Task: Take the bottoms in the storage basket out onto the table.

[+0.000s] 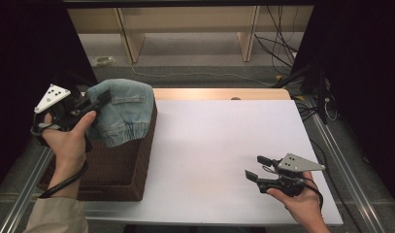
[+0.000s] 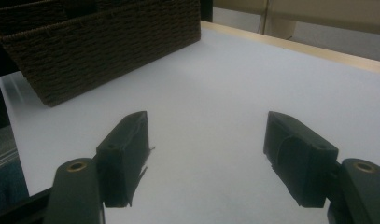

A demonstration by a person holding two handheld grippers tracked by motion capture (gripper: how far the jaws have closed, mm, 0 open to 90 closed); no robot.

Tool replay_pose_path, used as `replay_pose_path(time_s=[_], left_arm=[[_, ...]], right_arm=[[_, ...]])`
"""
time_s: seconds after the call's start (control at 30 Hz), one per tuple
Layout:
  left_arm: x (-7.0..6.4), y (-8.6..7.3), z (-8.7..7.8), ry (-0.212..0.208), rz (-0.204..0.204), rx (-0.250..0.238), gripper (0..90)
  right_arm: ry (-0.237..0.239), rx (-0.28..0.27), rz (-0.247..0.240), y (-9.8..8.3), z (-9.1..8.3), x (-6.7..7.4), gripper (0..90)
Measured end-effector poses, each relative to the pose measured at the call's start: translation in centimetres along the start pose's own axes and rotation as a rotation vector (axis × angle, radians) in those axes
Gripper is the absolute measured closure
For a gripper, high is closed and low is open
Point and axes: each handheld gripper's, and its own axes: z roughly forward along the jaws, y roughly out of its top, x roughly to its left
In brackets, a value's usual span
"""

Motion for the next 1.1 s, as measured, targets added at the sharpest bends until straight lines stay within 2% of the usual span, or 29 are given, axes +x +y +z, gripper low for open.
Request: replay_pose_path(time_s=[1.1], left_arm=[[-1.1,0.4,0.2,-0.024,0.012,-0.014,76.4]], right_arm=[[0.0,0.0,0.001,0.0,0.0,0.0,32.2]])
